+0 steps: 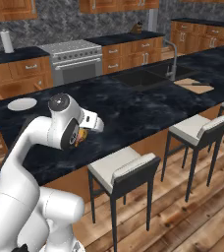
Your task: Pick up the knife from the drawer and place it on the cutting board. Then place the meat from the plate to the cutting board.
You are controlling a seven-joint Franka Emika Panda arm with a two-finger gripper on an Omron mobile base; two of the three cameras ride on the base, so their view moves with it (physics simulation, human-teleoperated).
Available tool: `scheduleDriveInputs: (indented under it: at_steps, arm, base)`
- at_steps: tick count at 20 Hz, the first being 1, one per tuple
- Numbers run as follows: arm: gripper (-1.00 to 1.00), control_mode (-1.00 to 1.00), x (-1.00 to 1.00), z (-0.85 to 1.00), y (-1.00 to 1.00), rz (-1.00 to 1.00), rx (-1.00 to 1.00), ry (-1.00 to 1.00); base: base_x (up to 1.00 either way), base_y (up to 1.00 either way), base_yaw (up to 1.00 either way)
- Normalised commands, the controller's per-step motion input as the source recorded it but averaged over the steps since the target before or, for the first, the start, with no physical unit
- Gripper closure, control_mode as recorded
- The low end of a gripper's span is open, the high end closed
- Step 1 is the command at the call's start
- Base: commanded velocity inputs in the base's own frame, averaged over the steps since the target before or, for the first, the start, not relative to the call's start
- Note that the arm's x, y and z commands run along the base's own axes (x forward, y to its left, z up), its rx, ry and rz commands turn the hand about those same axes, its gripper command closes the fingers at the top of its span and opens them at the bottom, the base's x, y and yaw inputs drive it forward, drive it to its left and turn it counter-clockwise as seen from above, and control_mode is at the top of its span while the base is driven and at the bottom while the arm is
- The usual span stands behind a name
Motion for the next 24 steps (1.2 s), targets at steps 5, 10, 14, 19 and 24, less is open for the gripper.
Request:
scheduleDriveInputs:
  at_steps: [5,10,14,19,24]
  arm:
    - [1.00,1.00,0.00,0.00,0.00,0.00,0.00,0.00]
    - [1.00,1.00,0.00,0.00,0.00,0.00,0.00,0.00]
    - [1.00,1.00,0.00,0.00,0.00,0.00,0.00,0.00]
    - [1.00,1.00,0.00,0.00,0.00,0.00,0.00,0.00]
    - [1.00,1.00,0.00,0.00,0.00,0.00,0.00,0.00]
  base:
    - [0.41,-0.83,0.56]
    - [-0.32,-0.98,0.54]
    - [-1.00,-0.74,0.42]
    - [-0.41,-0.98,0.32]
    - [-0.07,-1.00,0.30]
